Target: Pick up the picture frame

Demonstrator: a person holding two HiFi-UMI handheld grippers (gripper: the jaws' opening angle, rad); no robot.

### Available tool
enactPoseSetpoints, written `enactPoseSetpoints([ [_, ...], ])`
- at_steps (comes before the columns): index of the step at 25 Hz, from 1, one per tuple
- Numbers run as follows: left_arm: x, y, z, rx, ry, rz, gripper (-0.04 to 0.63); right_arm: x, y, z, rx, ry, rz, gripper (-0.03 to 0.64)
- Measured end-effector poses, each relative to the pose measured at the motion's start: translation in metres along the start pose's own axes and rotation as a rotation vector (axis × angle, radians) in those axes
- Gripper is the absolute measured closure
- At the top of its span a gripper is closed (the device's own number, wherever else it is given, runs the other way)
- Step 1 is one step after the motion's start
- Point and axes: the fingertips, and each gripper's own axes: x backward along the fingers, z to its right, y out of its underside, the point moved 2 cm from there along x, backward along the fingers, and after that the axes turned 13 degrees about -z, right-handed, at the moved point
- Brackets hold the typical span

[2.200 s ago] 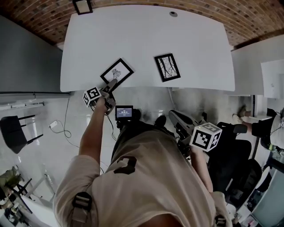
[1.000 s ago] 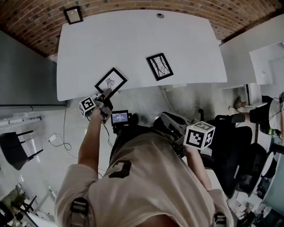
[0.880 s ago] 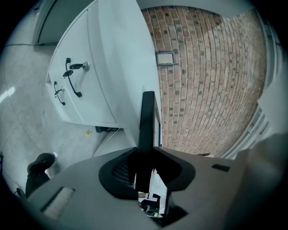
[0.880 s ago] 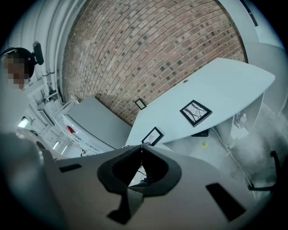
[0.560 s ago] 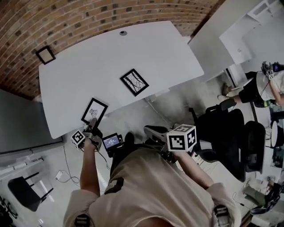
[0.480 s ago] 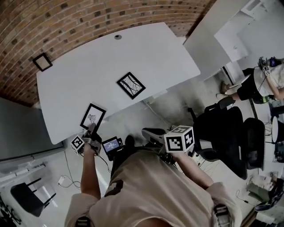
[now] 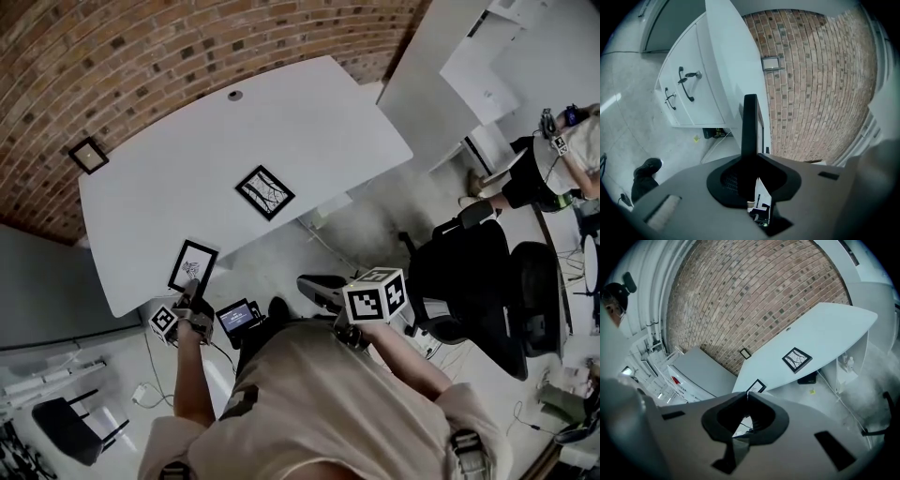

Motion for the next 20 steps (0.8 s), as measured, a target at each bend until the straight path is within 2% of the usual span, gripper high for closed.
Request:
enactPoseSetpoints([
  [9,0.003,0.036,0.023,0.0,-0.005,0.059,0.571,0.046,0.014,0.017,-0.022,-0.045,0.043,0.611],
  [14,-0.005,0.045,0.038,-0.043,-0.007,0.092,0.578,0.071,0.017,0.028,-0.029,-0.056,0.061,0.611],
  [20,0.006,0.065,0.065,-0.109,0.033,0.095,0.58,0.075,0.036,0.033,-0.058,-0.094,0.056,0.611],
])
